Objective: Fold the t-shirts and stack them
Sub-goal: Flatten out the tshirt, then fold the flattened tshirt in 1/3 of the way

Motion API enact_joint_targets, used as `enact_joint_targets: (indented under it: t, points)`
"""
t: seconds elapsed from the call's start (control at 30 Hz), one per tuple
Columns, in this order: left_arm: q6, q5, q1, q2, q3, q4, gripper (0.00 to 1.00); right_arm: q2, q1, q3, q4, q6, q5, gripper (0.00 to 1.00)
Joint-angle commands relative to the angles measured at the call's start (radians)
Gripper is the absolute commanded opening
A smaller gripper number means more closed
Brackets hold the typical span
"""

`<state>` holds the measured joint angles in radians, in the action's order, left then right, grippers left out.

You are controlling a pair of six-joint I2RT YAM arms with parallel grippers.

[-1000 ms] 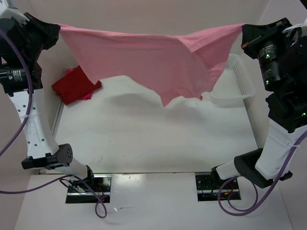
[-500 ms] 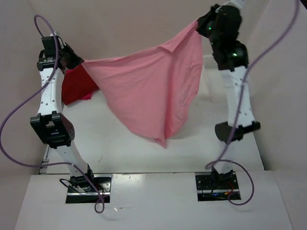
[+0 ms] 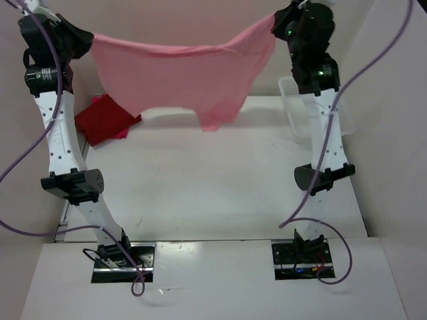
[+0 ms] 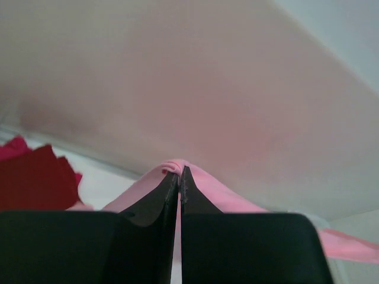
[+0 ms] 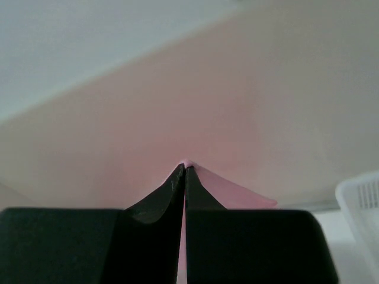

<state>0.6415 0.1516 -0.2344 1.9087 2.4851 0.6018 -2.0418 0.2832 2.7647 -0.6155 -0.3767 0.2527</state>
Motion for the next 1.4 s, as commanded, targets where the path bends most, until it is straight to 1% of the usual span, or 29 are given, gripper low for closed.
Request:
enact_joint_targets:
  t: [0.0,0.03,0.07,0.13,0.17,0.2,0.23,0.27,0.33,0.37,0.43,0.47,0.5,0.53,0.57,0.6,0.63,0.67,0.7,0.77,0.8,0.97,1.03,1.1,1.13,1.2,1.3,1.37]
  points:
    - [0.021,-0.026,-0.028,-0.049,0.049,-0.077,0.06,0.177,-0.007,0.038,0.183,0.065,0.062,0.03]
    - [0.021,-0.026,-0.028,-0.06,0.029,-0.088,0.06,0.189,-0.007,0.023,0.166,0.074,0.072,0.03]
    - [0.009,-0.036,-0.028,-0.069,0.005,-0.097,0.06,0.204,-0.007,-0.031,0.154,0.075,0.072,0.03]
    - [0.0,-0.037,-0.028,-0.115,-0.133,-0.149,0.06,0.233,-0.016,-0.098,0.1,0.075,0.082,0.02]
    - [0.0,-0.037,-0.028,-0.131,-0.194,-0.167,0.06,0.252,-0.016,-0.207,0.086,0.055,0.082,0.02]
    - [0.0,-0.037,-0.028,-0.146,-0.25,-0.177,0.06,0.276,-0.039,-0.277,0.074,0.038,0.082,0.01]
    - [0.0,-0.037,-0.028,-0.169,-0.349,-0.191,0.06,0.305,-0.051,-0.357,0.074,0.019,0.073,0.01]
    - [0.0,-0.037,-0.028,-0.181,-0.398,-0.191,0.06,0.38,-0.064,-0.548,0.094,-0.019,0.062,0.01]
    - [-0.009,-0.027,-0.028,-0.238,-0.515,-0.217,0.05,0.451,-0.111,-0.73,0.117,-0.063,-0.002,0.01]
    - [-0.009,-0.027,-0.028,-0.266,-0.673,-0.238,0.05,0.509,-0.121,-0.895,0.117,-0.079,-0.003,0.01]
    - [-0.009,-0.017,-0.028,-0.328,-0.814,-0.269,0.05,0.551,-0.165,-1.041,0.102,-0.116,-0.048,0.01]
    - [-0.009,-0.006,-0.028,-0.344,-0.871,-0.269,0.05,0.571,-0.183,-1.182,0.102,-0.128,-0.109,0.01]
    - [-0.009,-0.006,-0.028,-0.359,-0.973,-0.269,0.05,0.622,-0.197,-1.255,0.102,-0.139,-0.13,0.01]
    - [-0.023,-0.006,-0.028,-0.391,-1.02,-0.257,0.05,0.649,-0.219,-1.324,0.102,-0.139,-0.144,0.01]
    - [-0.023,-0.015,-0.028,-0.411,-1.067,-0.257,0.03,0.675,-0.228,-1.441,0.082,-0.139,-0.173,0.01]
    - [-0.035,-0.024,-0.028,-0.431,-1.112,-0.246,0.03,0.727,-0.228,-1.491,0.07,-0.139,-0.19,0.01]
    - [-0.046,-0.024,-0.028,-0.476,-1.196,-0.229,0.03,0.752,-0.237,-1.536,0.054,-0.139,-0.2,0.01]
    - [-0.046,-0.038,-0.028,-0.497,-1.233,-0.218,0.03,0.773,-0.237,-1.61,0.016,-0.151,-0.213,0.01]
    - [-0.058,-0.049,-0.028,-0.519,-1.271,-0.197,0.03,0.814,-0.237,-1.643,-0.001,-0.151,-0.255,0.01]
    - [-0.068,-0.049,-0.028,-0.582,-1.345,-0.175,0.03,0.847,-0.237,-1.723,-0.036,-0.192,-0.303,0.01]
    - [-0.068,-0.049,-0.028,-0.6,-1.414,-0.151,0.03,0.859,-0.237,-1.744,-0.073,-0.206,-0.347,0.01]
    - [-0.098,-0.061,-0.028,-0.717,-1.555,-0.06,0.03,0.973,-0.237,-1.866,-0.156,-0.277,-0.454,0.01]
    - [-0.098,-0.073,-0.028,-0.759,-1.568,-0.031,0.06,0.986,-0.237,-1.875,-0.228,-0.277,-0.454,0.01]
    - [-0.098,-0.063,-0.028,-0.76,-1.525,0.01,0.06,0.996,-0.208,-1.887,-0.256,-0.286,-0.454,0.01]
    - [-0.098,-0.063,-0.028,-0.731,-1.513,0.021,0.06,0.996,-0.208,-1.898,-0.256,-0.286,-0.454,0.01]
    - [-0.108,-0.075,-0.028,-0.721,-1.522,0.03,0.06,1.008,-0.208,-1.898,-0.256,-0.286,-0.454,0.01]
    - [-0.099,-0.066,-0.028,-0.685,-1.533,-0.006,0.07,0.976,-0.22,-1.889,-0.196,-0.286,-0.454,0.01]
    - [-0.098,-0.057,-0.028,-0.628,-1.533,-0.031,0.07,0.938,-0.234,-1.877,-0.147,-0.277,-0.444,0.01]
